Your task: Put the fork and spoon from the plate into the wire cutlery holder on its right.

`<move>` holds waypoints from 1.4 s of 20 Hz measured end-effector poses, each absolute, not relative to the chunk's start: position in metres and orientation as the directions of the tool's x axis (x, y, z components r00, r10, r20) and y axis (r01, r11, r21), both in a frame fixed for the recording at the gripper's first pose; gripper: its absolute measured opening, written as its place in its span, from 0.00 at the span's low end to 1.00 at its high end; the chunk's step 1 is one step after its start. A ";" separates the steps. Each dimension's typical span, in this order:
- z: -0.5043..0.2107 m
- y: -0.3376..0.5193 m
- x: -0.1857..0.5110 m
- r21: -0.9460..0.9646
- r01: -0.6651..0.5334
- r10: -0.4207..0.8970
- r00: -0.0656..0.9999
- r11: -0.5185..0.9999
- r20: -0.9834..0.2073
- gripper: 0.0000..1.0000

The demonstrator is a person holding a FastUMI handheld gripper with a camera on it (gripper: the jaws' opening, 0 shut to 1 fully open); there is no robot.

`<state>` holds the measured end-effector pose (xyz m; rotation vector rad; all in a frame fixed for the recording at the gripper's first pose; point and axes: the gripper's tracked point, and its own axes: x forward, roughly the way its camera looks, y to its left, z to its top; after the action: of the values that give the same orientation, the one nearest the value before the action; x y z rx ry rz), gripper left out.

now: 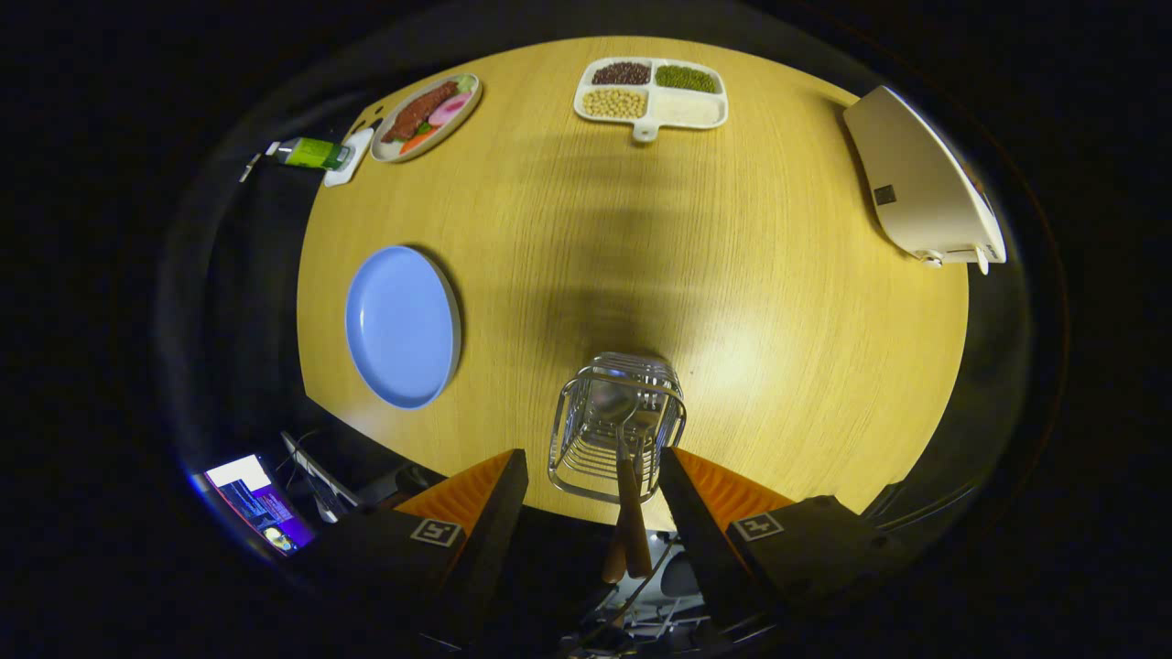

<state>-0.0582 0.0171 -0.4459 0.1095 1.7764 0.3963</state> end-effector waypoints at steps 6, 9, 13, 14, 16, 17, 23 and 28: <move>-0.387 0.013 -0.040 0.306 -0.040 0.308 0.159 0.951 -0.938 1.00; -0.347 0.010 -0.038 0.292 -0.025 0.283 0.333 0.956 -0.899 1.00; -0.291 0.011 -0.028 0.294 -0.025 0.262 0.531 0.955 -0.806 1.00; -0.281 0.012 -0.025 0.297 -0.036 0.265 0.565 0.954 -0.781 1.00; -0.254 0.011 -0.021 0.279 -0.080 0.265 0.634 0.957 -0.726 0.99; -0.242 0.012 -0.018 0.263 -0.108 0.266 0.665 0.959 -0.698 0.99; -0.192 0.033 -0.018 0.195 -0.222 0.295 0.765 0.955 -0.572 0.99; -0.170 0.033 -0.024 0.208 -0.258 0.330 0.790 0.944 -0.516 0.99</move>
<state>-0.0236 0.0330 -0.1704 0.1287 0.5784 0.3173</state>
